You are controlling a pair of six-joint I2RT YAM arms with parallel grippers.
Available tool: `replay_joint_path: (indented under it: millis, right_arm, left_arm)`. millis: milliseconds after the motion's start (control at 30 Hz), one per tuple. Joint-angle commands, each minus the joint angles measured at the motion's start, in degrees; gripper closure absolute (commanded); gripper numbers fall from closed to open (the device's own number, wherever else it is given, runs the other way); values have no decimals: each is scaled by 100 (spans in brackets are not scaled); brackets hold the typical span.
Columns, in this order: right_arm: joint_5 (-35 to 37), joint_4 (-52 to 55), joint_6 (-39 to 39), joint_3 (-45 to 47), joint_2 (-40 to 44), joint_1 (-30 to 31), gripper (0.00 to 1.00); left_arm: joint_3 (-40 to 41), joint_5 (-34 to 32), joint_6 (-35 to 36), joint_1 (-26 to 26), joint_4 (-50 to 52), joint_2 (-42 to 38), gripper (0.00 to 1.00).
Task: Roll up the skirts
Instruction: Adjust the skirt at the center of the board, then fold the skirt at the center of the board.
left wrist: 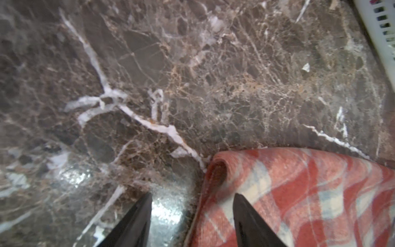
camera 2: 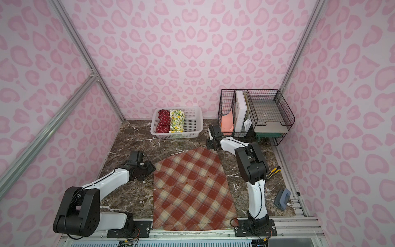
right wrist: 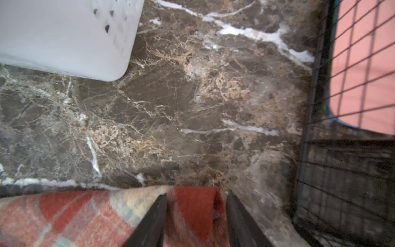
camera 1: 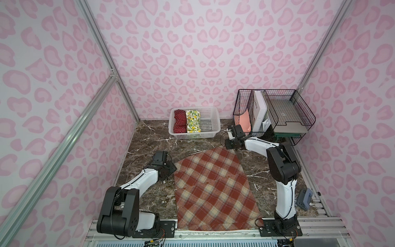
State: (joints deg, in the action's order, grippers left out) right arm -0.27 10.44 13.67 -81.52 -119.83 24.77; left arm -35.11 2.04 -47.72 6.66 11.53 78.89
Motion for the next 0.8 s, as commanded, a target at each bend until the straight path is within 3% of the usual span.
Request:
replay_joint_path:
  millis: [0,100,367,567,767]
  right_arm:
    - [-80,-65,-64,-49,-40,-26,68]
    - [-149,-76,-52,-75,-108,-17,78]
    - [-166,-33,-69,-75,-181,-42,86]
    - [-161,-50,-58,-51,-166,-37,95]
    - [-201,-130,-6,-5,-131,-27,100]
  left_arm:
    - [-43,-96,-35,-4,-368,144,40]
    - [-108,-209,60,-3,-537,319,42]
    - [-197,-122,202,-32,-1090,907,46]
    - [-211,0,137,-40,-1153,1058,76]
    - [-213,145,121,-35,-1157,927,93]
